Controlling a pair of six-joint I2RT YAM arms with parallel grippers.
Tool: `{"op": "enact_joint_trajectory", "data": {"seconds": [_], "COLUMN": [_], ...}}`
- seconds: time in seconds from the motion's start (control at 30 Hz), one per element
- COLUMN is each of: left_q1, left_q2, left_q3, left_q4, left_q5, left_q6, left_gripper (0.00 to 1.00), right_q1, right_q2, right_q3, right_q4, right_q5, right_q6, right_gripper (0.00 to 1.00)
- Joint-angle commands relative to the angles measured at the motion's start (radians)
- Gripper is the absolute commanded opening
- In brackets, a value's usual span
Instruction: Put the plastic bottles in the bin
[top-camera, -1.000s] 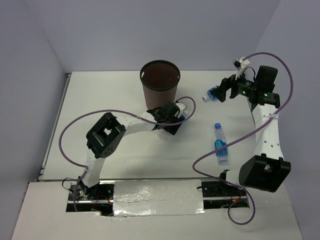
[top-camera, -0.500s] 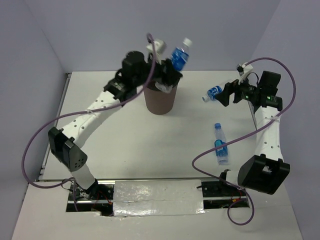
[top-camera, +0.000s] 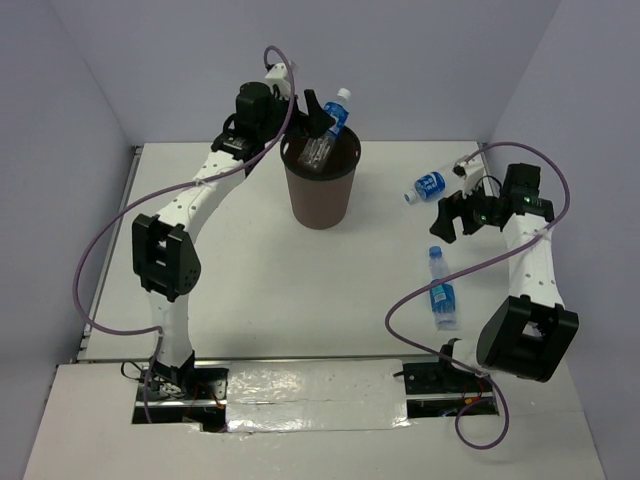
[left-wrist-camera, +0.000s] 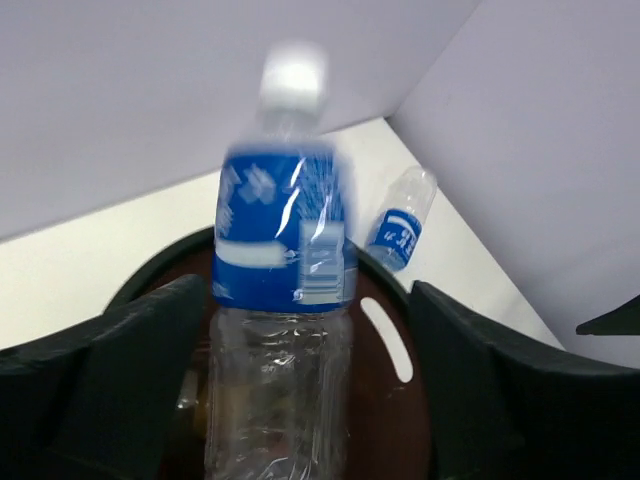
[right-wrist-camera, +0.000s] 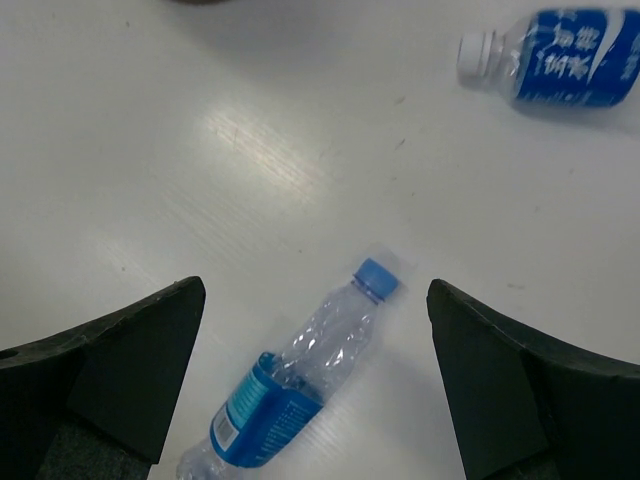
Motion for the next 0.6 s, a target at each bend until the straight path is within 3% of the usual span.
{"op": "enact_joint_trajectory", "data": {"seconds": [0.0, 0.27, 0.43, 0.57], "left_q1": [-0.004, -0.004, -0.002, -0.002], "left_q2": [0.006, -0.049, -0.135, -0.276], "left_q3": [0.048, -0.003, -0.038, -0.116], "left_q4": [0.046, 0.060, 0.050, 0.017], "left_q5": [0.038, 0.037, -0.003, -0.081], "left_q6": [-0.020, 0.000, 0.035, 0.104], "left_gripper": [0.99, 0.99, 0.99, 0.99], "right_q1": [0.007, 0.007, 0.008, 0.068], "right_q2": [0.003, 0.009, 0.064, 0.137], "right_q3": [-0.035, -0.089, -0.083, -0.130], "right_q4": [-0.081, -0.110, -0.156, -0.153], "right_q5": [0.070, 0.125, 0.174, 0.341], "right_q6": [-0.084, -0.141, -0.086, 0.000], "right_gripper": [1.00, 1.00, 1.00, 1.00]}}
